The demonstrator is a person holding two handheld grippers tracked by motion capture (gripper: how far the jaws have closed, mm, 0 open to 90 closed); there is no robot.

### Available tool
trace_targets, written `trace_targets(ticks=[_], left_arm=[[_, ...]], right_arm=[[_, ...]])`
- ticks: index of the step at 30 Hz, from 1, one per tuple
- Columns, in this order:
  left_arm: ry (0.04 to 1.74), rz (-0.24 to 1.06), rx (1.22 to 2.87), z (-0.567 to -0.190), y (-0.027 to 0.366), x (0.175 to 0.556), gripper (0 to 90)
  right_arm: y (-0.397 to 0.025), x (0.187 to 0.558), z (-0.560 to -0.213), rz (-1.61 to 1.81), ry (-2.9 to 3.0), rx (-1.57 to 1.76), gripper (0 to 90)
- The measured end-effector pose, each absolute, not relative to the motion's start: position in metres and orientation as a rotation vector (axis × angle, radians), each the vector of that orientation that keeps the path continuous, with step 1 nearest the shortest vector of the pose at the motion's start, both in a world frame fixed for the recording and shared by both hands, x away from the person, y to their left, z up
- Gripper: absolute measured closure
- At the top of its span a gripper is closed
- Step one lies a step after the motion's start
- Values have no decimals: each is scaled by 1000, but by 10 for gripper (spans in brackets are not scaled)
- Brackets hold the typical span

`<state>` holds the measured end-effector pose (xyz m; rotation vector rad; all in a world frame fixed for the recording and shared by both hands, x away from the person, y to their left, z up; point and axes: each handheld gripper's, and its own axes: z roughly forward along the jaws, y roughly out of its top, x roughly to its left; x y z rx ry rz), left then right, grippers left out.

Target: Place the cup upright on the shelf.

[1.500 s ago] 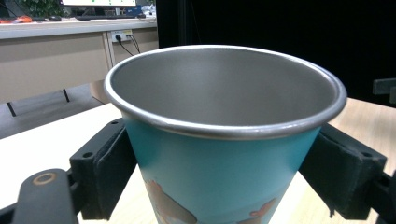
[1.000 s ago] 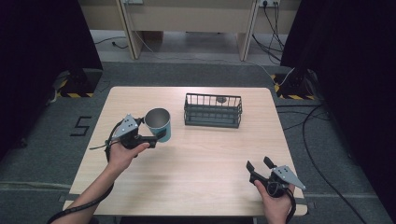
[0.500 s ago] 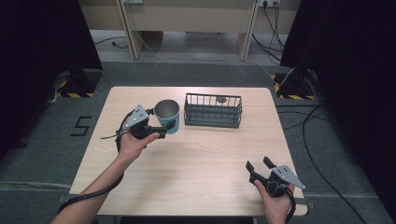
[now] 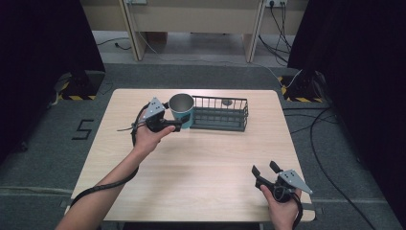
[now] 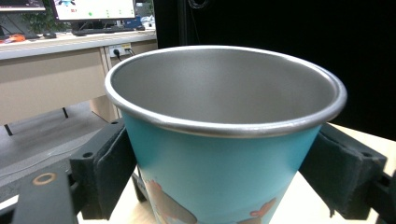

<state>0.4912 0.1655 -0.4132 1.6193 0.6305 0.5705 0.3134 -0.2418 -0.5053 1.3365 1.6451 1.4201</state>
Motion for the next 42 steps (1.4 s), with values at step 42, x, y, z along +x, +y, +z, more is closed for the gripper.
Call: trace_targets(ticks=[42], left_arm=[[651, 559, 1621, -406, 95, 540, 148]], right_arm=[[-242, 315, -506, 1427, 1646, 1342, 232]])
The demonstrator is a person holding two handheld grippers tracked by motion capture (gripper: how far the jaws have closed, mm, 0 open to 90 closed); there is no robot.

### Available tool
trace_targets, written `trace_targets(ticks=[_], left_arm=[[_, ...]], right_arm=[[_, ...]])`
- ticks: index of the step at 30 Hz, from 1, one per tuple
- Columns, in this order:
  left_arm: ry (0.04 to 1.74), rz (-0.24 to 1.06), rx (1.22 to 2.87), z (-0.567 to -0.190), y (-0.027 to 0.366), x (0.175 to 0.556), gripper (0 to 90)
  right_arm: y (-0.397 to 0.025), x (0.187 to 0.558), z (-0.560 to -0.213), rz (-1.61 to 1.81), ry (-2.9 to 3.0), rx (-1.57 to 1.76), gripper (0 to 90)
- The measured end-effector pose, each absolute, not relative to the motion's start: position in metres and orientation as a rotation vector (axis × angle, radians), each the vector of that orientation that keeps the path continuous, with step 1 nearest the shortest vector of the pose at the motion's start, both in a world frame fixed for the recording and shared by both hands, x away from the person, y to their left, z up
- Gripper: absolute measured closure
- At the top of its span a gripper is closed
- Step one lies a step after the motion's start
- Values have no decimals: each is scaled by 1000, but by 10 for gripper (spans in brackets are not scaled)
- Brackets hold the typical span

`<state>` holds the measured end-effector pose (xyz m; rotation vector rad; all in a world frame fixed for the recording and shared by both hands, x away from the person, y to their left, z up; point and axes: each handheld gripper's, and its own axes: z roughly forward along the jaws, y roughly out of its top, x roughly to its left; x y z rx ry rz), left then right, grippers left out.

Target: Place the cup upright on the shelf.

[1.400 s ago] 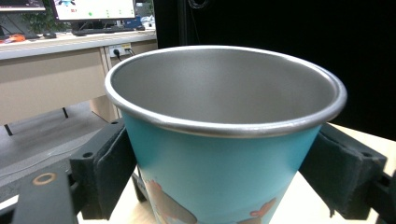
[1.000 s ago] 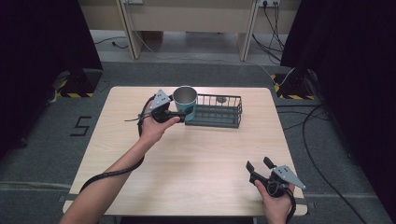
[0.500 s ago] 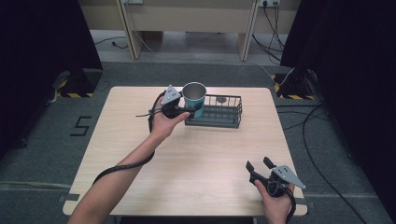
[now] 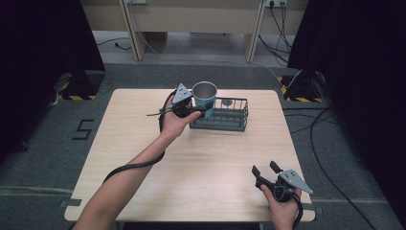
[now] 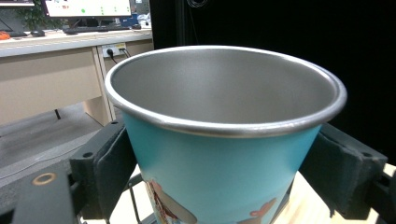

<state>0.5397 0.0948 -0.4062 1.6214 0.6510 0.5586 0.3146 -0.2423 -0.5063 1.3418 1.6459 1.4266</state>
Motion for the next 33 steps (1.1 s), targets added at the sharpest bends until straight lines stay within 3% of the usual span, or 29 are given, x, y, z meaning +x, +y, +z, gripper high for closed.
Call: trace_targets(ticks=[19, 33], left_arm=[[665, 572, 1626, -400, 72, 558, 148], [728, 586, 1668, -415, 65, 574, 148]], right_arm=[[-243, 315, -507, 1431, 1645, 1353, 232], [-242, 315, -507, 1437, 1649, 1348, 233]])
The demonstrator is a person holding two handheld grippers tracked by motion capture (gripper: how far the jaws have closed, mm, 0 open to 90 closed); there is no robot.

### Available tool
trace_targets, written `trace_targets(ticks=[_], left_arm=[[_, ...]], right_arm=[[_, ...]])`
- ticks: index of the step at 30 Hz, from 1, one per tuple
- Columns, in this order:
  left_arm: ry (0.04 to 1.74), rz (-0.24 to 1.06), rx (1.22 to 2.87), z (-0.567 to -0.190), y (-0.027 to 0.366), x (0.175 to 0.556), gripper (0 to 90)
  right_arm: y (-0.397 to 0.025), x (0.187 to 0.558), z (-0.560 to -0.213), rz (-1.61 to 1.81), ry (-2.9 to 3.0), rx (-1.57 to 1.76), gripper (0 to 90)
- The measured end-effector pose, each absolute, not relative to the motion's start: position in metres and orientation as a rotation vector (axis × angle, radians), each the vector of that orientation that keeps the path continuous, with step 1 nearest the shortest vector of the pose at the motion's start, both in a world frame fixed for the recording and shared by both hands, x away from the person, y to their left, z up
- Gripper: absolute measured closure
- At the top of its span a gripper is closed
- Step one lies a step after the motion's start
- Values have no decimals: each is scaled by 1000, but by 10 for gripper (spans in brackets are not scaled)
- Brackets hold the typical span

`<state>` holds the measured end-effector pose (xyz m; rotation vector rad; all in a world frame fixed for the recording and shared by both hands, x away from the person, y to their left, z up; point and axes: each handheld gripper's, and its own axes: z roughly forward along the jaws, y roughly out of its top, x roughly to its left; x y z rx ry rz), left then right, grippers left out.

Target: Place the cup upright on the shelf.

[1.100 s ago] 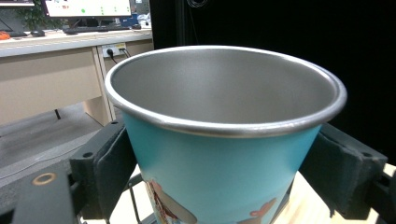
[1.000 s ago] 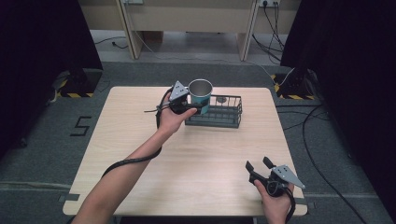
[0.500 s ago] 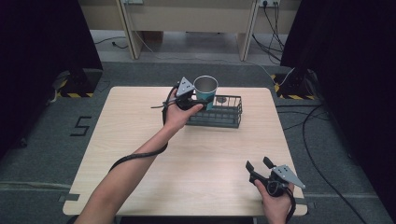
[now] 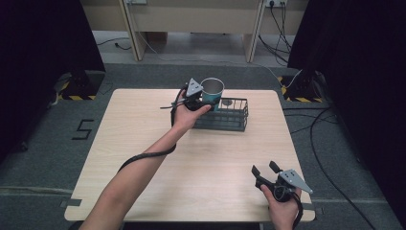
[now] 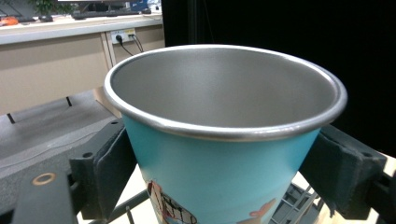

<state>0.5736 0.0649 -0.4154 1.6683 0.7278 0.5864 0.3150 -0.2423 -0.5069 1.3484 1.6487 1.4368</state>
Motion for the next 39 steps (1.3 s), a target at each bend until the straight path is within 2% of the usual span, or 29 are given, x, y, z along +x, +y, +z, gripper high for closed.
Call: trace_targets(ticks=[39], left_arm=[[804, 530, 1801, -449, 57, 577, 142]], right_arm=[[-240, 316, -508, 1423, 1675, 1338, 227]])
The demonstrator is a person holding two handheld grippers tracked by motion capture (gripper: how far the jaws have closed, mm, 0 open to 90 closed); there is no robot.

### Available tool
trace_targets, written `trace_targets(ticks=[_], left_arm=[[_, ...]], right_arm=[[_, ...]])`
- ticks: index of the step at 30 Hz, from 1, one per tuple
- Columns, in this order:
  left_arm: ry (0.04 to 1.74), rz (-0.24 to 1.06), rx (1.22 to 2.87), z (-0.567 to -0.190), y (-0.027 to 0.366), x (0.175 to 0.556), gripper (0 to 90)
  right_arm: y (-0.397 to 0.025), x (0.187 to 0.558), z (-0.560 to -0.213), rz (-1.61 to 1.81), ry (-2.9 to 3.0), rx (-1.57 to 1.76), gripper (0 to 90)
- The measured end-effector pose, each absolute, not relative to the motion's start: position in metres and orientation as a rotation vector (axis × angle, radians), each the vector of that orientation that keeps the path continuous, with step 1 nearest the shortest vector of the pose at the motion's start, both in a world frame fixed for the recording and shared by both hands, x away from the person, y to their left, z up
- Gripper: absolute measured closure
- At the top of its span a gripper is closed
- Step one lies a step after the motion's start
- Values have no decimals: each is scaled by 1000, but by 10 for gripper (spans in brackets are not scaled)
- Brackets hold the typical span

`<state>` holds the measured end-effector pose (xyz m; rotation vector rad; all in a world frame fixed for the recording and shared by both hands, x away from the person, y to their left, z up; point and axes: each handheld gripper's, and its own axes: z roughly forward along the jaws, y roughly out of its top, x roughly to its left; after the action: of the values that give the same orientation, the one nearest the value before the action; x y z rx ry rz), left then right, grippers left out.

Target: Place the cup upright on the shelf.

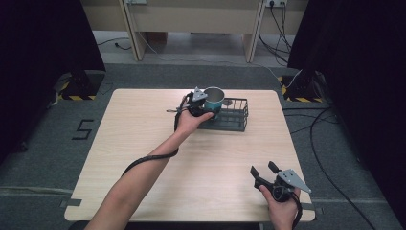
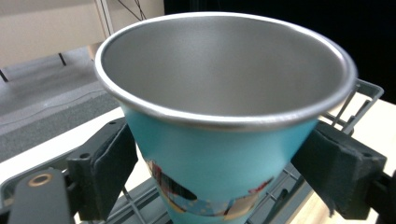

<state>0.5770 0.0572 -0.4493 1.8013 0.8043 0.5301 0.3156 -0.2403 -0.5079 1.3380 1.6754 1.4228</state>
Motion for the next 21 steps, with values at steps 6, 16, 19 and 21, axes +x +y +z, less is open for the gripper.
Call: trace_targets(ticks=[6, 16, 19, 21], left_arm=[[782, 552, 1781, -441, 61, 572, 141], [752, 563, 1796, -437, 72, 562, 142], [735, 568, 1800, -435, 76, 558, 142], [731, 574, 1800, -433, 79, 556, 142]], right_arm=[[-239, 316, -508, 1421, 1680, 1339, 226], [-239, 316, -508, 1420, 1683, 1337, 225], [-238, 316, -509, 1420, 1684, 1340, 225], [-238, 316, -509, 1420, 1682, 1341, 225]])
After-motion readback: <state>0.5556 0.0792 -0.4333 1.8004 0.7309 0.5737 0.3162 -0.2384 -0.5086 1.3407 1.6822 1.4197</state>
